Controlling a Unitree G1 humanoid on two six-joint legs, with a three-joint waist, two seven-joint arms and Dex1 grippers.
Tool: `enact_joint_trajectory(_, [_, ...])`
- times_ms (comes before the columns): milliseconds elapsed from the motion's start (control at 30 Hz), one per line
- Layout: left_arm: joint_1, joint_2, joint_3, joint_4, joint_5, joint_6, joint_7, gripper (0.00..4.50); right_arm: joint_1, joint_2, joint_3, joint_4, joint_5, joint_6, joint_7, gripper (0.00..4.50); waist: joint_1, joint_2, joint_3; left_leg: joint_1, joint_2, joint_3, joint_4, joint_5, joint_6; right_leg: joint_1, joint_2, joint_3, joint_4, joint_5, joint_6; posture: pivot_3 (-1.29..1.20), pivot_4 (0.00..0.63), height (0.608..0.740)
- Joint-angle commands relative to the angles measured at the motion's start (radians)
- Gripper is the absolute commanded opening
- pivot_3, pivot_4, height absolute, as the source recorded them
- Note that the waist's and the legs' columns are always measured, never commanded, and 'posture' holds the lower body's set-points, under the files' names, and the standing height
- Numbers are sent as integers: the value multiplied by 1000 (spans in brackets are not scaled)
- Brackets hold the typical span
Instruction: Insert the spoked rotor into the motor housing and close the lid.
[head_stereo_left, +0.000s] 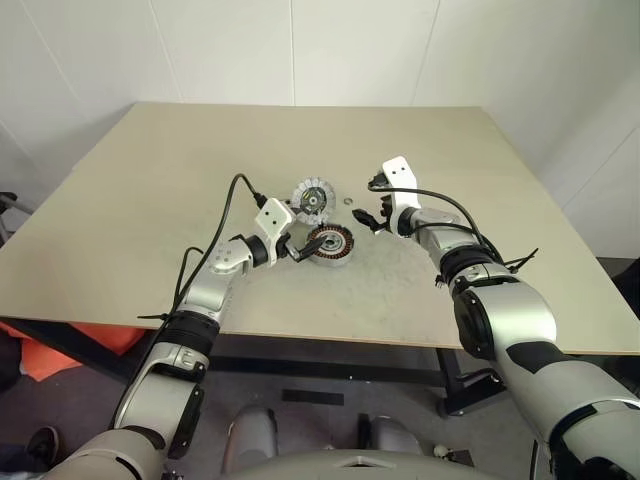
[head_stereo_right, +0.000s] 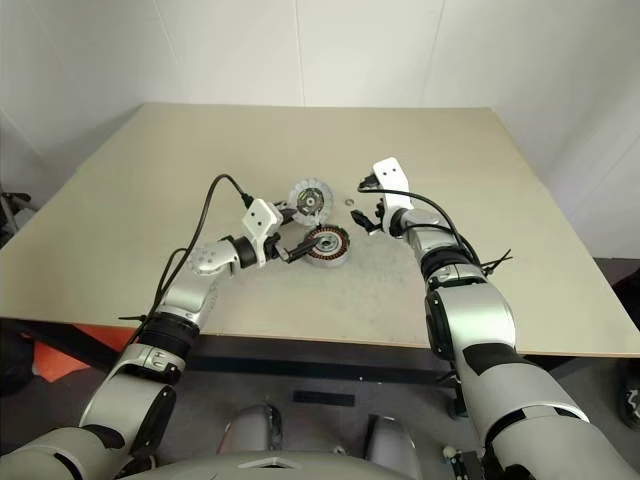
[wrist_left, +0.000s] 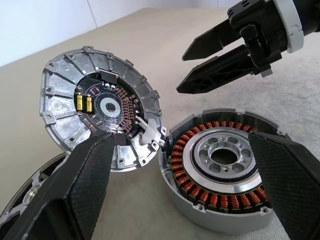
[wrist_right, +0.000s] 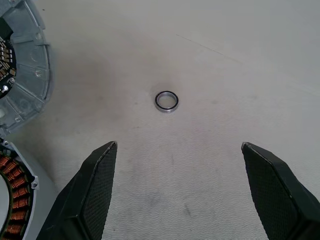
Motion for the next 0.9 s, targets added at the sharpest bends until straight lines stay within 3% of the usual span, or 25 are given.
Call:
enact_joint_trajectory(33, [-26,3,2,-30,-3,-8,-1,4500,-17,-7,-18,-7,3,-21,-2,4472,0,0,0,0,0,0,0,0,0,0,0,0,0,0,0,0,0,740])
enact_joint_trajectory(900, [-38,-3,1,-4,0,-27,1,4500,-27,10,-41,4,3,-25,-22,4472,-1,0,0,0,0,0,0,0,0,0,0,0,0,0,0,0,0,740])
